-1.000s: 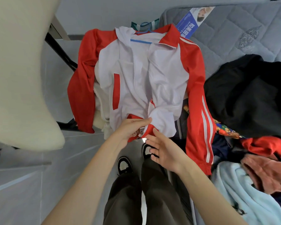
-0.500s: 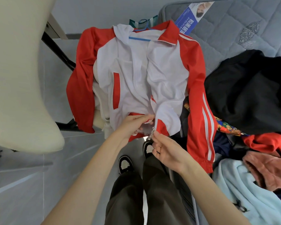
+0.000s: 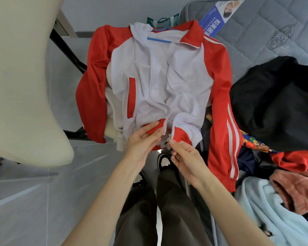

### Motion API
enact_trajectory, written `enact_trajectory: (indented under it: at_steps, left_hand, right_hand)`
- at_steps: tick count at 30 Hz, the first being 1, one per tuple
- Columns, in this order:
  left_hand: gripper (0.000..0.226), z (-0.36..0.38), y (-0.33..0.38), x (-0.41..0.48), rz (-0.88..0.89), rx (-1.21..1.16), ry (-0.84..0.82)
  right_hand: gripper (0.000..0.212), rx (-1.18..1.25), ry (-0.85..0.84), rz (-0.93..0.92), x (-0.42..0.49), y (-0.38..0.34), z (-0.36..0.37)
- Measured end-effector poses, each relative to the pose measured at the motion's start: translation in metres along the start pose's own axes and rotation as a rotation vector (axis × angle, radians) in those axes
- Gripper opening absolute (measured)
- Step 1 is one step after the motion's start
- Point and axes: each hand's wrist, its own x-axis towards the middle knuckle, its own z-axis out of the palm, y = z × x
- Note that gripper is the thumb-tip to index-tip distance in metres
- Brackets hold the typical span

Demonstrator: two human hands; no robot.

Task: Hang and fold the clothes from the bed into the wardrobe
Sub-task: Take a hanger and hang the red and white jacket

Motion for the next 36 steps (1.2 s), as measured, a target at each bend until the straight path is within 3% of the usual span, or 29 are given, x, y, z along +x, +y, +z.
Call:
enact_trajectory:
  at_steps: [8,16,20,24,30,36]
  left_hand:
    - [0.038,0.010,-0.004,0.000,0.005,-0.071,0.024]
    - [0.024,0.010,-0.003,0.002,-0.036,-0.141,-0.005]
    - [0.029,0.008,-0.004,0.002,0.000,-0.112,-0.001]
    - [0.026,0.007,-0.007,0.003,0.066,0.013,0.034]
    - [0.012,0.000,-0.002,0.004,0.228,0.387,0.047]
    - [0.017,-0.004,-0.011,0.003,0.350,0.582,0.059]
  right_hand:
    - [0.020,-0.014,0.011,-0.050,0.007,0.003,0.010]
    - [0.017,-0.018,0.035,-0.059,0.009,0.009,0.012]
    - [0.016,-0.006,0.040,-0.065,0.011,0.007,0.012]
    - [0.016,0.023,0.081,-0.098,0.012,0.006,0.012]
    - [0.029,0.091,0.120,-0.090,0.015,0.009,0.011]
    - [0.012,0.158,0.154,-0.027,0.015,0.013,0.010]
